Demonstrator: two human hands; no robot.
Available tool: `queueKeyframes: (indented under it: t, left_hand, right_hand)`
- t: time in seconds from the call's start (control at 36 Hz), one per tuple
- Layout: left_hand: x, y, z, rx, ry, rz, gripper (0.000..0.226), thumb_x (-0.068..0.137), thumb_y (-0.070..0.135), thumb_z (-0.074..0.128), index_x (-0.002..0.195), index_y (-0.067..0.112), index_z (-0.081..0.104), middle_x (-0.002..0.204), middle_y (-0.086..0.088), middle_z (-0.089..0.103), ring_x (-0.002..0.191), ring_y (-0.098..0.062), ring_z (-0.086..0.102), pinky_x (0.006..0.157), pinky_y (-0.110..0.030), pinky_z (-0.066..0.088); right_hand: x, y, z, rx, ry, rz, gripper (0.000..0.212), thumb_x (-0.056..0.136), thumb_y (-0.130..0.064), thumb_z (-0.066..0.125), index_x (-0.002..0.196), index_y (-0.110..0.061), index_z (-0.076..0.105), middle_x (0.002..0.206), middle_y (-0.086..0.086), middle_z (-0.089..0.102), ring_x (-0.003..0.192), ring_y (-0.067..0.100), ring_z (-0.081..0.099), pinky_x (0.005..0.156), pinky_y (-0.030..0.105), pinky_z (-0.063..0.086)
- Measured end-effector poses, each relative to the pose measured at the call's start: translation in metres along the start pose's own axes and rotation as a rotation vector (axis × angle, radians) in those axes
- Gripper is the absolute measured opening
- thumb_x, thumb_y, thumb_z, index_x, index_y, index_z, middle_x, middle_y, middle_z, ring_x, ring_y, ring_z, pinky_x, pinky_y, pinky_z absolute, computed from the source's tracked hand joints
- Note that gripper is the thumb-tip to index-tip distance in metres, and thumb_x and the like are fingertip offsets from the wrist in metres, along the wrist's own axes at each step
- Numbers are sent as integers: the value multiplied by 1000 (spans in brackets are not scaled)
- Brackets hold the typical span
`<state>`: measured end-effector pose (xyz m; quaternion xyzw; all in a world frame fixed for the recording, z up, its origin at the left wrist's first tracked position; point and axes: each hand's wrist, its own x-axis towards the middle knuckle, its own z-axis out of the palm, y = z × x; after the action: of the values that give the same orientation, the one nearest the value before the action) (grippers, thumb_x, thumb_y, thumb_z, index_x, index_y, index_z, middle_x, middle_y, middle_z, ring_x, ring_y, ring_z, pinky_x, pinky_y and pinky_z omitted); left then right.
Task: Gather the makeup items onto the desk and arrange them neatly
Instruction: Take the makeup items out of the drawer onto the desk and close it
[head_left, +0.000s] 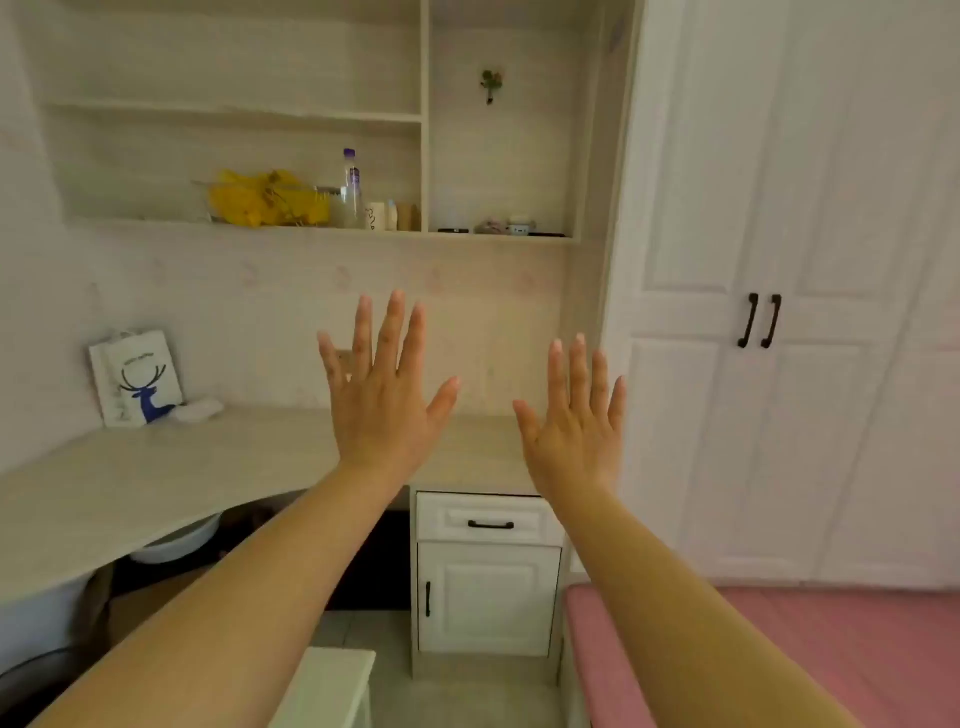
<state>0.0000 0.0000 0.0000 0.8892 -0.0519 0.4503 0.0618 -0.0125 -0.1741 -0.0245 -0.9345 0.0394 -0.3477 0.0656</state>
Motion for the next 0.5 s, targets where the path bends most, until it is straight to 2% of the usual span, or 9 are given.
queueKeyframes:
  t: [0.17, 0.28, 0.5]
  left_hand:
    - [-43, -18, 34, 52, -216, -4, 76, 88, 65, 14, 140, 27, -26, 146, 8, -33, 139, -18, -30, 110, -51, -17]
    - [-75, -34, 60, 42, -363, -12, 76, 91, 64, 19, 142, 27, -23, 152, 6, -26, 141, -19, -26, 111, -50, -13]
    - [-130, -54, 111, 43, -554, 50, 73, 92, 62, 20, 149, 25, -7, 158, 4, -9, 145, -21, -16, 114, -52, -10]
  right_hand:
    - [-32, 1, 53, -47, -147, -5, 64, 96, -53, 6, 136, -21, -34, 150, 0, -34, 141, 22, -27, 116, 42, -16]
    - [-54, -1, 88, -14, -229, 2, 65, 96, -54, 9, 137, -23, -29, 156, 0, -22, 143, 22, -22, 116, 41, -15]
    - [-91, -4, 152, -23, -446, 63, 65, 98, -51, 13, 148, -21, -17, 158, -1, -15, 145, 21, -16, 118, 41, -10]
